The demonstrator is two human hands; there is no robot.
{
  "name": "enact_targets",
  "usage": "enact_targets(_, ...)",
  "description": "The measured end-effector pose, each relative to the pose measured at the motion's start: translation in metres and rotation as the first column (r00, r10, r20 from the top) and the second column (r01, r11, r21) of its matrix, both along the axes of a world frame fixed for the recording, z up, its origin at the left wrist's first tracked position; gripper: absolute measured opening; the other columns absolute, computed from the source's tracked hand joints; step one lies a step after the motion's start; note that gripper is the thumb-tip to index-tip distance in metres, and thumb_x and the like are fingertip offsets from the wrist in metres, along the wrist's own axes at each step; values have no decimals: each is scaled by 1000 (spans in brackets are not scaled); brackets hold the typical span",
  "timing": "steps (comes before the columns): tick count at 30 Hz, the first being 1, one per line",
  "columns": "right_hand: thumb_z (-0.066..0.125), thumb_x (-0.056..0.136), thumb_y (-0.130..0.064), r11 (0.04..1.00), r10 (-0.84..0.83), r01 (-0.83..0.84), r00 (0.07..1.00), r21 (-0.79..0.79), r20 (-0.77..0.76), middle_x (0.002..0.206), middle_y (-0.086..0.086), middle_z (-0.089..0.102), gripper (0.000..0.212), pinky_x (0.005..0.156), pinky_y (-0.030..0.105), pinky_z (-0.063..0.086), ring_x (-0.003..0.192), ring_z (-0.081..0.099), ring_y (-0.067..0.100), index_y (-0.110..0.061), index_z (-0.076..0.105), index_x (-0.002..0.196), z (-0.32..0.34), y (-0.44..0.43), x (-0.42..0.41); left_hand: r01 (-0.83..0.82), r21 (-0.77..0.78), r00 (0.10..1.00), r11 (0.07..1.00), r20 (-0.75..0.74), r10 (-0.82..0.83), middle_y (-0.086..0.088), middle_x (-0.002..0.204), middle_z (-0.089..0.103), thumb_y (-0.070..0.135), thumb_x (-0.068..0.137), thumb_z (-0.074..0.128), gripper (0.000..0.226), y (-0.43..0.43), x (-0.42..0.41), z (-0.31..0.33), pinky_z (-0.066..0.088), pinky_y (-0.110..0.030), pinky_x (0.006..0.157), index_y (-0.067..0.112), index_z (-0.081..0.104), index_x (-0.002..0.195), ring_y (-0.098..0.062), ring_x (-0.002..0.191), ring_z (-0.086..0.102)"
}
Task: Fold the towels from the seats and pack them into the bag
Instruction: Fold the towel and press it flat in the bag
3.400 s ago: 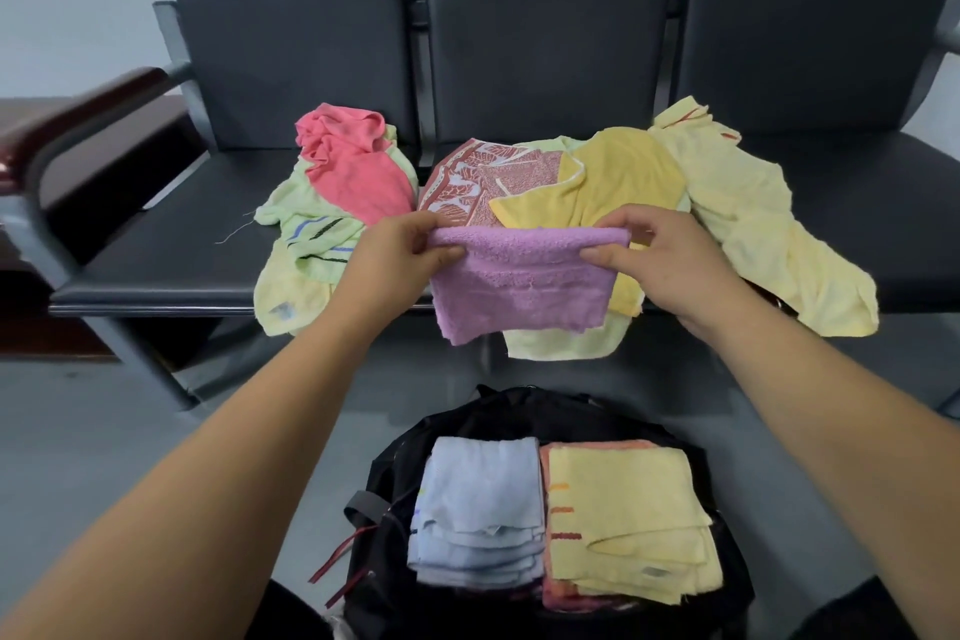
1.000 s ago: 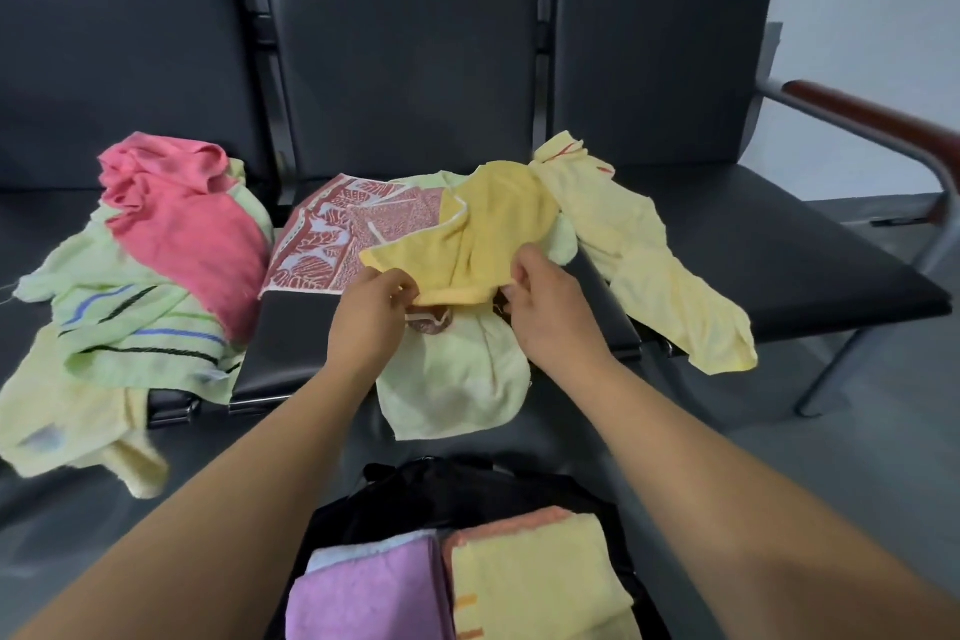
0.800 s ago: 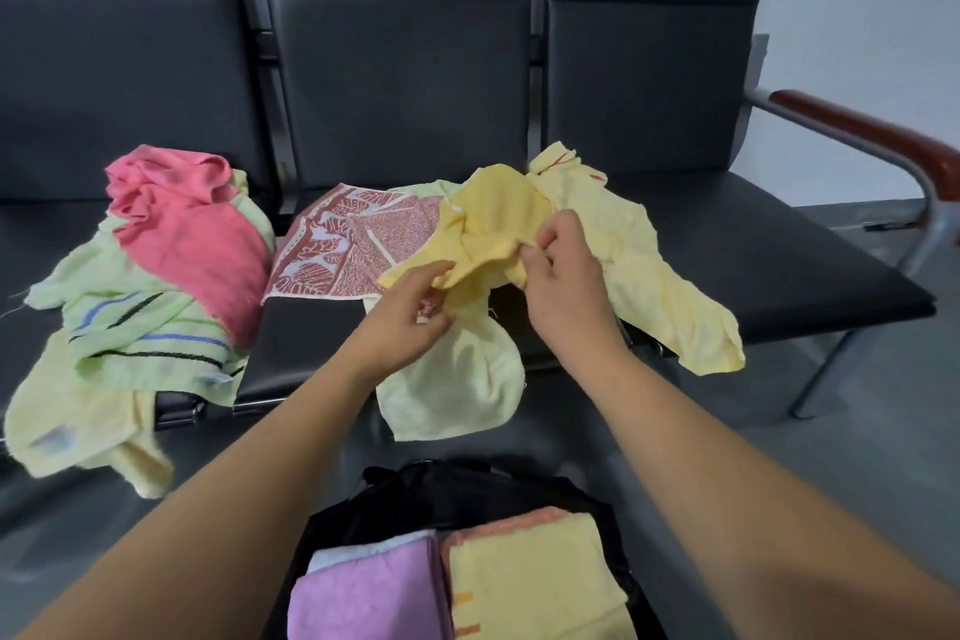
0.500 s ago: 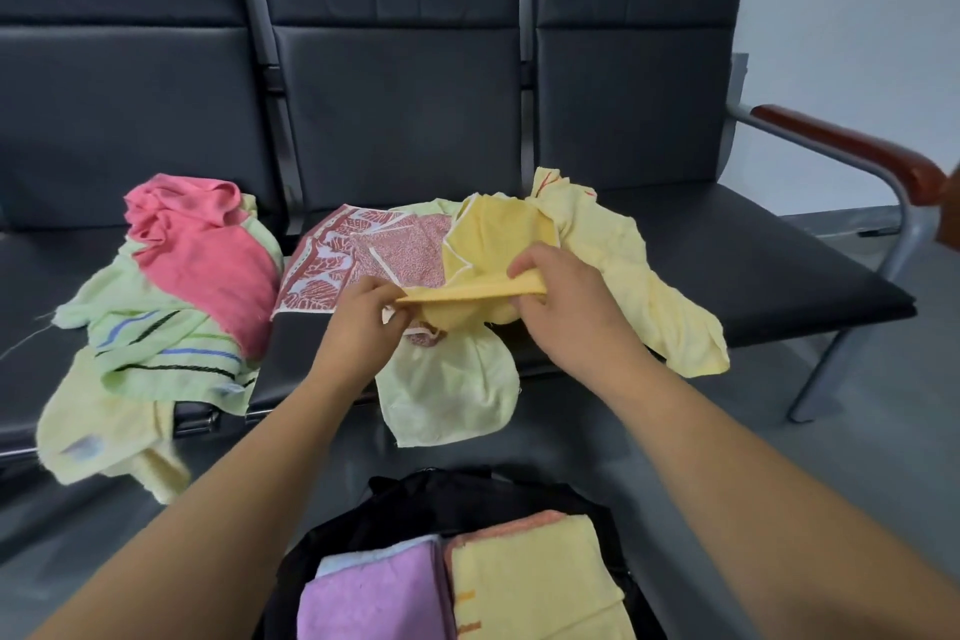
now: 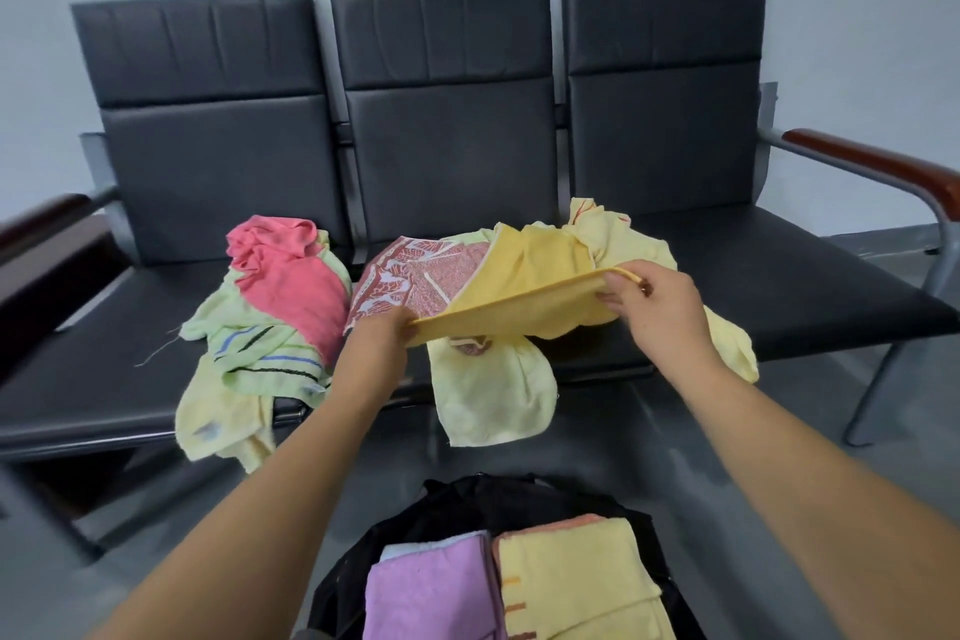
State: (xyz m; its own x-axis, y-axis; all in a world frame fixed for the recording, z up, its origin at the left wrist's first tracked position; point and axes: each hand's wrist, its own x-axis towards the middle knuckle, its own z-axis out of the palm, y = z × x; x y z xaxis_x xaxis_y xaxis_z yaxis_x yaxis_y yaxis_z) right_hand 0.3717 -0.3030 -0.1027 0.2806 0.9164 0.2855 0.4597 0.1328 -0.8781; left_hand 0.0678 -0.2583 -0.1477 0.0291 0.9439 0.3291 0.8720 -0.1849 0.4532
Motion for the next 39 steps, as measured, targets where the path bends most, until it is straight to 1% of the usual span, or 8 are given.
enact_targets(10, 67, 96, -10, 973, 143, -31, 859, 229, -492, 87, 8, 71, 17, 68, 30, 60, 67, 70, 17, -8, 70, 113, 155, -12, -7, -131, 226, 905, 965, 424, 24, -2, 86, 70, 12, 93, 58, 19, -26, -1, 194, 44, -27, 73, 18, 75, 99, -21, 87, 62)
enact_targets(15, 50, 103, -4, 814, 581, -249, 352, 525, -734, 77, 5, 66, 13, 59, 22, 52, 62, 61, 12, -6, 63, 100, 265, -34, 5, 432, 346, 101, 833, 899, -426, -3, 84, 64, 17, 99, 54, 11, -69, 7, 319, 50, -32, 70, 14, 64, 95, -17, 75, 63)
enact_targets(17, 46, 105, -3, 852, 524, -279, 466, 444, -713, 78, 5, 64, 15, 55, 21, 50, 60, 58, 11, -7, 60, 100, 281, -38, 7, 410, 314, 196, 856, 887, -419, -2, 72, 62, 13, 100, 53, 17, -87, 11, 344, 51, -26, 60, 13, 62, 86, -17, 66, 61)
enact_targets(20, 54, 103, -5, 963, 221, -97, 820, 252, -528, 88, 8, 59, 6, 55, 25, 50, 61, 57, 14, -7, 60, 101, 285, -36, 16, 68, 186, 810, 980, 563, -163, -4, 75, 61, 17, 98, 61, 13, -97, 8, 357, 49, -25, 56, 11, 68, 89, -20, 71, 58)
enact_targets(23, 65, 98, -9, 965, 84, 28, 908, 261, -410, 88, 7, 61, 5, 53, 25, 50, 60, 58, 14, -14, 63, 97, 285, -38, 24, -82, 176, 950, 981, 310, 24, -1, 89, 63, 28, 97, 62, 17, -94, -3, 354, 47, -32, 70, 14, 71, 98, -19, 85, 57)
enact_targets(27, 72, 94, -11, 952, 93, 21, 930, 304, -355, 88, 8, 64, 15, 54, 24, 52, 58, 59, 13, -8, 67, 108, 289, -43, 23, 27, 152, 868, 988, 487, -98, -4, 85, 62, 19, 96, 62, 11, -100, -9, 350, 51, -32, 69, 15, 70, 92, -17, 76, 58)
enact_targets(35, 63, 96, -3, 858, 511, -327, 624, 396, -591, 69, 4, 60, 7, 49, 21, 46, 53, 52, 11, -3, 64, 89, 307, -66, -5, 648, 331, 101, 686, 855, -509, -4, 79, 68, 4, 96, 49, 27, -126, 6, 373, 58, -23, 61, 9, 75, 90, -13, 67, 67)
enact_targets(39, 63, 96, -2, 858, 513, -367, 660, 360, -549, 73, 6, 57, 6, 48, 22, 44, 51, 50, 11, -5, 62, 102, 314, -76, -22, 736, 305, 154, 604, 794, -589, -4, 78, 73, -4, 97, 43, 25, -132, 22, 377, 59, -22, 71, 3, 65, 108, -12, 72, 71)
